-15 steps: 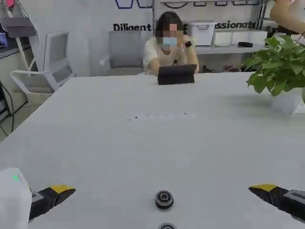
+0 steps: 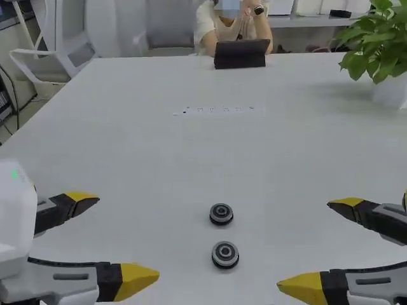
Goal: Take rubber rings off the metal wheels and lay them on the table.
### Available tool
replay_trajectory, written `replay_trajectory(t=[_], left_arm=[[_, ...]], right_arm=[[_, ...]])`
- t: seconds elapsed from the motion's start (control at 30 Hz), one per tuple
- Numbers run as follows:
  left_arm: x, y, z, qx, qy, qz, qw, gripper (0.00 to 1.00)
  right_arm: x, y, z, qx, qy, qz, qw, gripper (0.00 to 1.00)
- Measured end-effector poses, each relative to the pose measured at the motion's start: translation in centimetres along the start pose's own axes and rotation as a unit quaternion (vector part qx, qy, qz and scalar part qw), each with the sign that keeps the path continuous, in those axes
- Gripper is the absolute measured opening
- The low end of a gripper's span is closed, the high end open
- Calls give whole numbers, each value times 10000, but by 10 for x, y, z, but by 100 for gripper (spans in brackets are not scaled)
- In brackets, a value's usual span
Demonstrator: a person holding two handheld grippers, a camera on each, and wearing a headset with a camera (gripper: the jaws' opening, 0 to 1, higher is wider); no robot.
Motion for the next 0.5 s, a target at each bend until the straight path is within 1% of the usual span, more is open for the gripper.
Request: replay_trajectory(t=[0.1,0.2,0.37,0.5], left_arm=[[-1,0,-1,12,50,-35,10000,84],[-2,-1,-2,-3,80,-72,9999,84],[-3,-3,-2,-35,102,-100,9999,84],[0,-1,0,-35,83,-100,9999,84]], right_arm=[[-2,0,-2,-7,15,4,10000,96],[1,-2,-2,-73,-9,-25,10000,96],[2,1,-3,-22,-22,7,10000,96],[-1,2,-3,7,22,24,10000,95]])
Point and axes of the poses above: the centre of the closed fingertips' face, and the gripper's own axes: z roughly backward along the fingers, x roughly to its left, y roughly out of its underside, the point moved 5 cm from there along z, roughly backward along the fingers, and after that the axes turned 12 degrees about z, right-handed, at the moved point
